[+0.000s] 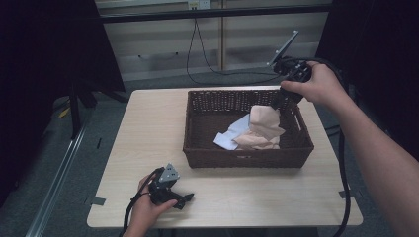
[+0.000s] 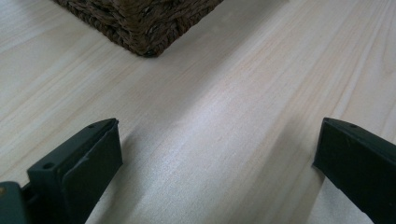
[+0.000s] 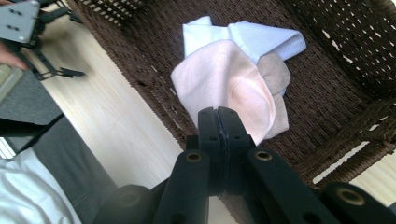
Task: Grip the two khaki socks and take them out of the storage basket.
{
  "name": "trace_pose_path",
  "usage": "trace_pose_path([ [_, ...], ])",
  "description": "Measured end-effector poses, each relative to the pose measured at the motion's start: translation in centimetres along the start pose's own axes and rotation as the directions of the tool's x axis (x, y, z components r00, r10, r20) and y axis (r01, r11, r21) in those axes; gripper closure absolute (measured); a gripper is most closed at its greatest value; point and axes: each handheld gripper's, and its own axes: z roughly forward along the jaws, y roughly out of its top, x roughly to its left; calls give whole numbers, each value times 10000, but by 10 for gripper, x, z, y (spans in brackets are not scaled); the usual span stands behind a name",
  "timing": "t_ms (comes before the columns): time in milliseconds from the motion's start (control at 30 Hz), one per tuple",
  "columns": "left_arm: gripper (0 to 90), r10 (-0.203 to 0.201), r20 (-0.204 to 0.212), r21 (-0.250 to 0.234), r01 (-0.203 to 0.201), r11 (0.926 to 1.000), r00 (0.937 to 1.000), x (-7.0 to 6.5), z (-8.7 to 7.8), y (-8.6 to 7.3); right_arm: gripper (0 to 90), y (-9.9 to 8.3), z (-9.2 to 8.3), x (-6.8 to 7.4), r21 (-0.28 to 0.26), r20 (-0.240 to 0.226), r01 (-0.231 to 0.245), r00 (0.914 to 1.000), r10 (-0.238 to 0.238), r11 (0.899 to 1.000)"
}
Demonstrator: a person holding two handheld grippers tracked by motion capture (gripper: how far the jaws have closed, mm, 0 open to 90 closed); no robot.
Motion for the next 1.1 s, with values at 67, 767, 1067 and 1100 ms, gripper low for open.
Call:
trace_pose_path([
  [67, 3, -1, -1, -1, 1, 10000, 10000, 0, 0, 0, 899, -1, -4, 0, -45, -24, 83, 10000, -83, 10000],
  [767, 2, -1, -1, -2, 1, 10000, 10000, 0, 0, 0, 898, -11, -35, 29, 64, -518, 1061, 9931, -1057, 9943],
  [1067, 2, -2, -1, -3, 2, 10000, 10000, 0, 0, 0, 897, -19, -37, 40, 91, -832, 1412, 9867, -1400, 9899],
  [1100, 2, -1, 0, -1, 1, 10000, 10000, 0, 0, 0, 897, -22, -36, 43, 81, -887, 1493, 9850, -1480, 9888],
])
